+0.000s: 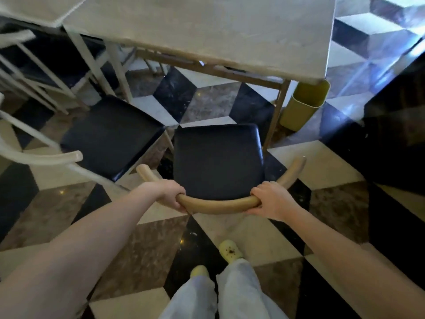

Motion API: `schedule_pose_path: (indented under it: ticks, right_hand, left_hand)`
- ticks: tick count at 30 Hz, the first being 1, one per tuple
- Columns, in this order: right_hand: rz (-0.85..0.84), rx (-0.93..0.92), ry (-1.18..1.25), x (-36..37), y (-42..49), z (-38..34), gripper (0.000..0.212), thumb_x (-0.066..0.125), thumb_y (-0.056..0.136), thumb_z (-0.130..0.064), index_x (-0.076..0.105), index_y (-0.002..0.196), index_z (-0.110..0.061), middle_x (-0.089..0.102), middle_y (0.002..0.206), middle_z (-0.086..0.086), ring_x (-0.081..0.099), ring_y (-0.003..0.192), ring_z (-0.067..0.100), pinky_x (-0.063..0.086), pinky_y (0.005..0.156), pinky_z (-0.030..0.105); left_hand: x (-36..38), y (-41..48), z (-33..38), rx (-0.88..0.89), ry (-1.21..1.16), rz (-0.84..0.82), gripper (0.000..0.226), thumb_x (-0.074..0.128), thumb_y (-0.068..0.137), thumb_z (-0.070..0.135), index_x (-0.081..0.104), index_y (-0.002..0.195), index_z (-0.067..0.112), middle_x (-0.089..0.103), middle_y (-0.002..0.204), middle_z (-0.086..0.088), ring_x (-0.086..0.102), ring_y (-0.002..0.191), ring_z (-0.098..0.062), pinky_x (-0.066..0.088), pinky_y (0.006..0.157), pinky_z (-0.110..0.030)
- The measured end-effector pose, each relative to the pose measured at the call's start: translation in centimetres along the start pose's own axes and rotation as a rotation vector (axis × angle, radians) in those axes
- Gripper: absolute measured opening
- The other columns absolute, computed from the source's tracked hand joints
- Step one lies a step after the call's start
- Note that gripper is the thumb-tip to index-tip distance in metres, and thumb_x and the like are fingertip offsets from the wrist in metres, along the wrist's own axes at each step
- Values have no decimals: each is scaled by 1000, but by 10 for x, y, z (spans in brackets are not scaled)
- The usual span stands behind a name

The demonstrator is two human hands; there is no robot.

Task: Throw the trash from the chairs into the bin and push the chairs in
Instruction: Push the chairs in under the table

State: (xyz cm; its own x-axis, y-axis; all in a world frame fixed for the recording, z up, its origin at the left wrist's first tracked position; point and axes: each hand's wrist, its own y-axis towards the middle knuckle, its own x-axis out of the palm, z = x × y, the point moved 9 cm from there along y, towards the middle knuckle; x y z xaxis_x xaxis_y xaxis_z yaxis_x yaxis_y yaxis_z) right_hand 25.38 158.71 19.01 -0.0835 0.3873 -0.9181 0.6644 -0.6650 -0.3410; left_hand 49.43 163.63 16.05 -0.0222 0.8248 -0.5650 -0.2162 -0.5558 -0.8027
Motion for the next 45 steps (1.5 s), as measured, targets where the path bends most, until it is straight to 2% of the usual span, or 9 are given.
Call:
schedule_pose_path:
  ticks: [2,4,8,15,19,25,30,39,45]
  right_hand:
    - [7,17,22,0,-6,13,47,57,82,-60,60,113,-24,63,112,-6,54,106,15,41,96,31]
    - [3,9,43,2,-7,17,52,57,81,-60,58,118,-23,61,117,-6,52,111,16,38,99,31]
    - [41,-18,91,-3,1,16,50,55,81,-61,60,112,-23,61,113,-7,52,108,15,38,98,31]
    - [94,-8,144,-40,32,43,47,56,81,-61,59,110,-24,61,112,-8,53,104,11,40,98,31]
    - [97,35,182,-53,52,73,42,62,82,-54,59,112,-25,61,114,-7,51,105,9,38,101,30]
    - [90,110,199,-58,79,111,42,65,82,-50,58,115,-25,59,117,-8,50,110,10,37,104,32]
    - [133,165,207,-63,109,136,45,65,80,-52,57,116,-27,58,118,-9,49,112,10,37,105,33]
    - [241,320,263,-87,171,166,46,63,74,-59,57,110,-30,58,112,-11,50,112,12,38,103,37]
    - [280,399,251,-103,201,170,47,65,75,-57,58,111,-26,59,110,-8,49,108,13,35,101,34]
  left_hand:
    - [-2,1,0,17,19,14,21,67,76,51,57,90,40,61,93,12,58,86,-8,51,84,-35]
    - [-2,2,0,35,27,-4,23,67,77,51,58,93,38,61,94,11,58,87,-9,52,83,-34]
    - [-15,0,-5,48,19,-57,22,68,79,46,58,95,36,61,96,11,59,89,-8,51,83,-30]
    - [-87,11,-17,62,54,-29,27,66,82,45,58,104,31,61,103,8,58,93,-10,49,85,-30]
    - [-125,31,-15,62,107,23,28,65,79,53,57,97,33,62,101,7,58,92,-13,49,83,-32]
    - [-172,64,-10,112,193,29,35,62,81,55,58,106,30,63,103,6,58,94,-15,49,86,-35]
    - [-216,94,-21,191,238,21,30,61,84,50,56,104,29,62,103,5,57,93,-14,46,85,-32]
    - [-316,138,-45,331,353,64,35,60,88,43,59,113,19,64,107,1,59,98,-18,43,86,-28]
    - [-356,171,-63,403,555,68,41,55,85,57,58,108,24,65,104,5,54,94,-19,37,88,-31]
